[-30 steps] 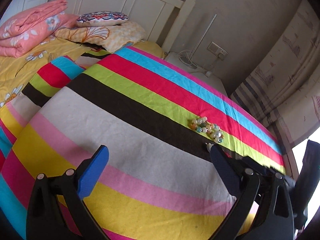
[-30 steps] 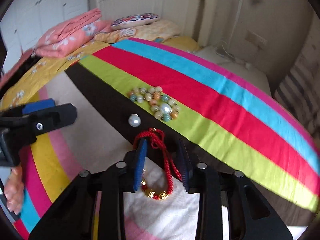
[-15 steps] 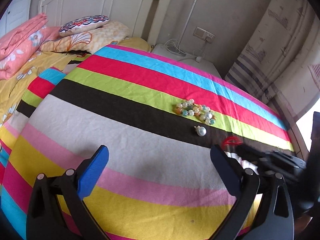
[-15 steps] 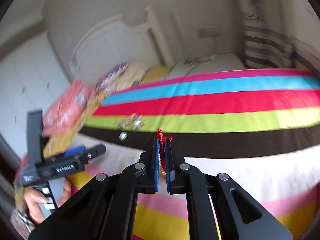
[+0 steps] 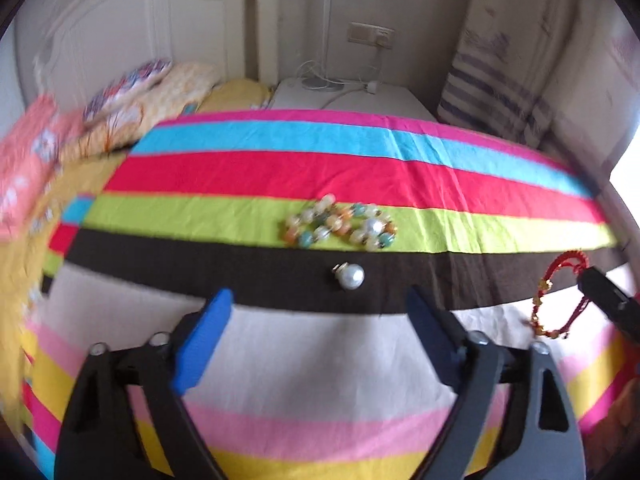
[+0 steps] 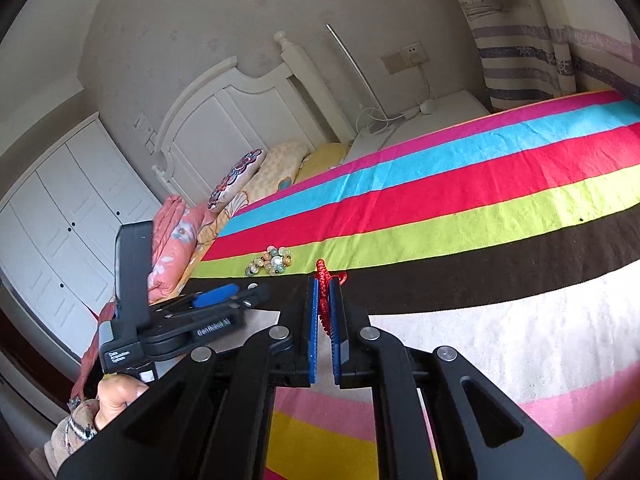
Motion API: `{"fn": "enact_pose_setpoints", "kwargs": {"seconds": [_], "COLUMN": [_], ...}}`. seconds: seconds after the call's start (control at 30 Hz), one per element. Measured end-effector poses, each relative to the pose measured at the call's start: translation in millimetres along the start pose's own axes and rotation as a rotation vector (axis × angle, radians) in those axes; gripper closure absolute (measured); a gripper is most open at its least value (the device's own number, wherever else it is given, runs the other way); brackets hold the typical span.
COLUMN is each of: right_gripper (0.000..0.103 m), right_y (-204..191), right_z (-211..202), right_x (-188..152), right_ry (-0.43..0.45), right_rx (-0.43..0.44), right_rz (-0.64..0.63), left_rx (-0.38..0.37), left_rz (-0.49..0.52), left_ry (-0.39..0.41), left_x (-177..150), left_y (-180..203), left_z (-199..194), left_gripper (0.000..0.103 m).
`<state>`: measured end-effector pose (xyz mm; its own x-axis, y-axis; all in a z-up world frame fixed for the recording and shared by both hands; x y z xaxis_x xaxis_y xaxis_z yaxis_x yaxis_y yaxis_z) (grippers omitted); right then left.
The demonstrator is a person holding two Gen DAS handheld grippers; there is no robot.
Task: Organize jewelry
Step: 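Grasp the white pearl with the left tool while the right tool holds the cord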
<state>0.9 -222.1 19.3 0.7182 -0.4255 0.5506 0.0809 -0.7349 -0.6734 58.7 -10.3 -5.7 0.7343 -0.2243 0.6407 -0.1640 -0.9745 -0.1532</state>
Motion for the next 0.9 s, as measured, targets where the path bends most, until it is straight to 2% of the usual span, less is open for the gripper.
{"fn": "enact_pose_setpoints", "kwargs": {"seconds": [0.17,0.2,0.23,0.27,0.33,0.47,0.67,0.9], "right_gripper": [0.096,0.096,0.096,0.096,0.096,0.096,0.096,0.096], "right_y": [-0.9,-0.6,-0.3,0.0,0.5,-7.5,-30.5,-44.9], "right_z": [-2.3,-2.3,-2.4,-2.5,-2.9,-9.3,-39.6,-90.6], "right_x": [-3.4,-3.7,-3.9,-4.0,-3.8,-5.7,-10.4,-17.5], "right_ry": [0.006,0.005,0.005,0.006,0.006,0.028,0.070,0.117], "right_rx": [0.002,0.002,0.003,0.004,0.004,-0.016,0.100,0.131], "right_rz": [0.001,0.003,0.005,0.007,0.005,-0.037,-0.022,-0.014], "left_rx": [-0.002,-0.013,-0.010,-0.004,-0.049,-0.040,-0.077,-0.090], "left_rz": [0.047,0.042,0.043,0.054,0.046,0.024,-0.054,-0.053], "left_ry": [-0.040,-0.030,-0.022,-0.021,0.010,0.060,0.129,0.154], "left_x": [9.4,8.8,8.6,6.7,-1.1,-19.0,-34.8,-45.3], "left_y": [8.0,5.5,4.7,4.6,3.1,-1.6,-17.0,-15.8], "left_z": [20.0,18.2,15.8,12.8,2.1,-22.5,-60.2,-85.8], "left_gripper": [0.038,0.057,0.092,0.090,0.090,0.090,0.090,0.090]}}
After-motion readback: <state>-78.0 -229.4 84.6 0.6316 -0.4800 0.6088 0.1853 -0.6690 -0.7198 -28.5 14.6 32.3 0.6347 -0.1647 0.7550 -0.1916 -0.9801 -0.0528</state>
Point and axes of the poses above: each gripper's, at about its wrist camera, not at the fingertips, and z roughly the way its jaws point, y to its right, x to its top, the point moved 1 cm from there along z, roughly the way its jaws point, and after that the axes turned 15 degrees about z, right-handed, at the moved point
